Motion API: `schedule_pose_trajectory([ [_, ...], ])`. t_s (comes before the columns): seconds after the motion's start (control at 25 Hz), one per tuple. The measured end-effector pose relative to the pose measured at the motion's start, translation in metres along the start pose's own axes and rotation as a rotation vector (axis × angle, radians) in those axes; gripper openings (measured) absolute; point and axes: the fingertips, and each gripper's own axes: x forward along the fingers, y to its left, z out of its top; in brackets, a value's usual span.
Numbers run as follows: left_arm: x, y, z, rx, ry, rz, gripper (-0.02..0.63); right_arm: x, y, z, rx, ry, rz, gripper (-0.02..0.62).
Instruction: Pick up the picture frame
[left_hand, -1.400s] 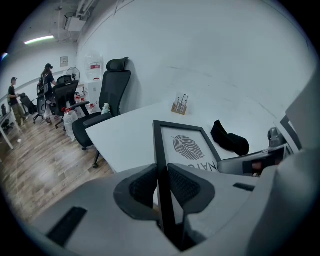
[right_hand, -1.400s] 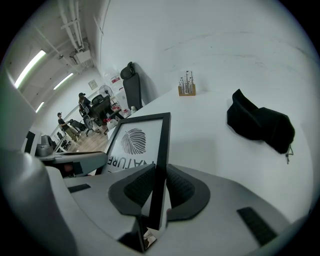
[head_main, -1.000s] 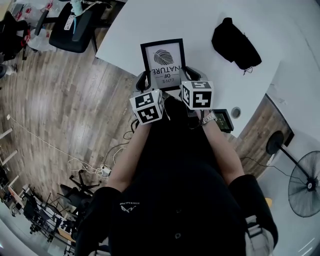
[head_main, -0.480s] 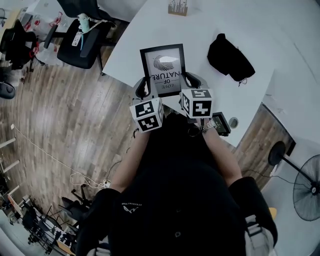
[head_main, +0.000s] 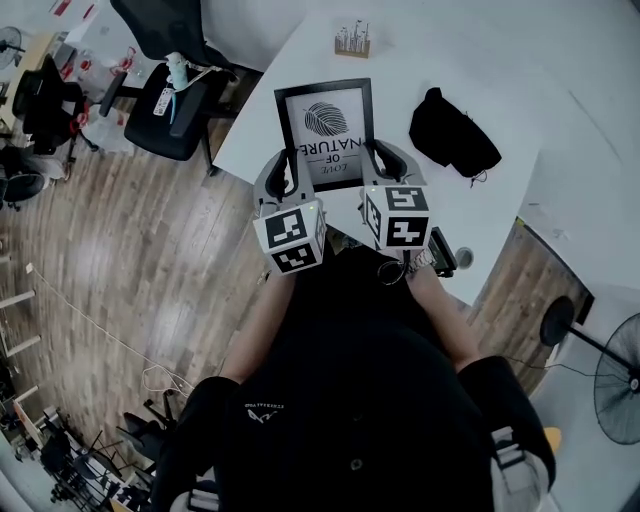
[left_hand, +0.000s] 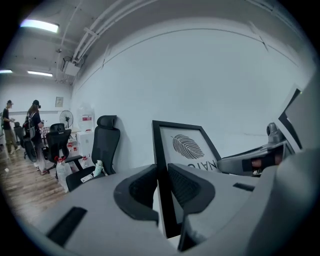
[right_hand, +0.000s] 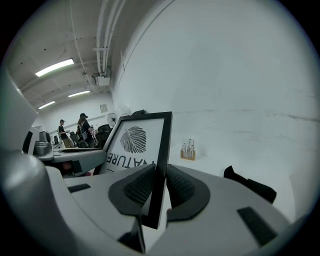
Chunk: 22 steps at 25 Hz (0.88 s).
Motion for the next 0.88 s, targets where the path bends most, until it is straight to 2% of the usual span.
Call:
schedule_pose_trajectory([
  [0.56, -0.046, -0.008, 0.113, 0.077, -0.28, -0.022, 0.074, -0.061, 0.018, 0.102, -0.066, -0.275, -0.008, 0.069],
  [0.88, -0.07, -0.013, 0.142, 0.105, -0.419, 0.0, 0.074, -0.086, 0.025, 0.13, -0.091, -0.427, -0.002, 0.067],
])
